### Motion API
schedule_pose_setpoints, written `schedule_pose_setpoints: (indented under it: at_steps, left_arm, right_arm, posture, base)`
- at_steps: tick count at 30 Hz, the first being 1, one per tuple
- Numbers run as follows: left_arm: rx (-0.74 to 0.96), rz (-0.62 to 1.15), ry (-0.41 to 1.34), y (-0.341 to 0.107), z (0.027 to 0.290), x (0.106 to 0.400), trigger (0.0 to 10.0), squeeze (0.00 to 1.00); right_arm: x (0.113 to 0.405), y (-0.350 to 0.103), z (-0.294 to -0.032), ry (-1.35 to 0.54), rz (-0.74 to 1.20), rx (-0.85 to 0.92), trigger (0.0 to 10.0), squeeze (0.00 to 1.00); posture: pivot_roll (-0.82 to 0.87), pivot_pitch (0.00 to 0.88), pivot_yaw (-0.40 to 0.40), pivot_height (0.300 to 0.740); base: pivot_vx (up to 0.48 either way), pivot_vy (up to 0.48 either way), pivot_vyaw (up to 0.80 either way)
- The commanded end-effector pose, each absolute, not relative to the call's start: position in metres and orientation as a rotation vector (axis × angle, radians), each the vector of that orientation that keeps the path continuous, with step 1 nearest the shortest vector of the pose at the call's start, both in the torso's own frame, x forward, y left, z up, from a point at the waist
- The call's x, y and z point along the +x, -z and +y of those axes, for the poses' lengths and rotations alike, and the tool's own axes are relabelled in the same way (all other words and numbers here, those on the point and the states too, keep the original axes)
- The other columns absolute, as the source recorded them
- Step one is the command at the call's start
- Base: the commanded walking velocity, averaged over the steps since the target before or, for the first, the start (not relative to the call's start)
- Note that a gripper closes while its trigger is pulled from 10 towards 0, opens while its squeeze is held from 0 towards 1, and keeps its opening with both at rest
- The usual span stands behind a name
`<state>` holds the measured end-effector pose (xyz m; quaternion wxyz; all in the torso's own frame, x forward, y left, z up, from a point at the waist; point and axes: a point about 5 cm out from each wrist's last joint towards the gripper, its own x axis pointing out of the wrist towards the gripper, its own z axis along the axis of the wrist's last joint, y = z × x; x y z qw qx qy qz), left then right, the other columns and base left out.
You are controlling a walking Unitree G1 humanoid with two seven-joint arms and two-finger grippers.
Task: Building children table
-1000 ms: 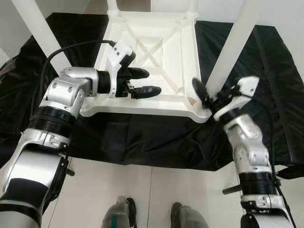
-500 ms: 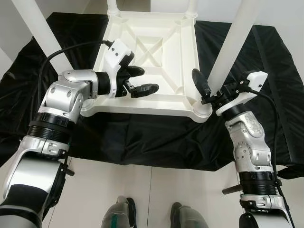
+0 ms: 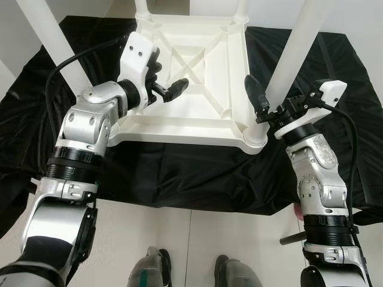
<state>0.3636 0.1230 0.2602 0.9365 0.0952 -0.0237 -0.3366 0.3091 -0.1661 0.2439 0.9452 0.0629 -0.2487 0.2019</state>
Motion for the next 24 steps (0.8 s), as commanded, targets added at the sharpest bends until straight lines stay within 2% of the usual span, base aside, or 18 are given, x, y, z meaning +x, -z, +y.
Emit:
schedule_pose_setpoints:
  at_steps: [1,8,17,24]
  left_arm:
    - [0.19,-0.045,0.619,-0.259,0.127,0.364,10.0,0.0]
    - [0.28,-0.133,0.515,-0.262,0.127,0.358,10.0,0.0]
    - [0.327,-0.098,0.371,-0.243,0.134,0.359,10.0,0.0]
    - [0.28,-0.105,0.409,-0.255,0.135,0.359,10.0,0.0]
  right_arm:
    - [0.308,-0.245,-0.166,-0.401,-0.511,0.128,10.0,0.0]
    - [0.31,-0.263,-0.166,-0.374,-0.55,0.112,10.0,0.0]
    - [0.318,-0.285,-0.166,-0.334,-0.576,0.072,10.0,0.0]
    - [0.323,-0.302,-0.165,-0.298,-0.599,0.053,10.0,0.0]
  posture:
    - [0.06,0.109,0.03,0.74]
    - [0.07,0.091,0.023,0.74]
    - [0.08,0.075,-0.021,0.74]
    - [0.1,0.075,-0.035,0.74]
  base:
    - [0.0,0.0,0.0]
    - [0.0,0.0,0.0]
    - [0.0,0.0,0.0]
    - [0.0,0.0,0.0]
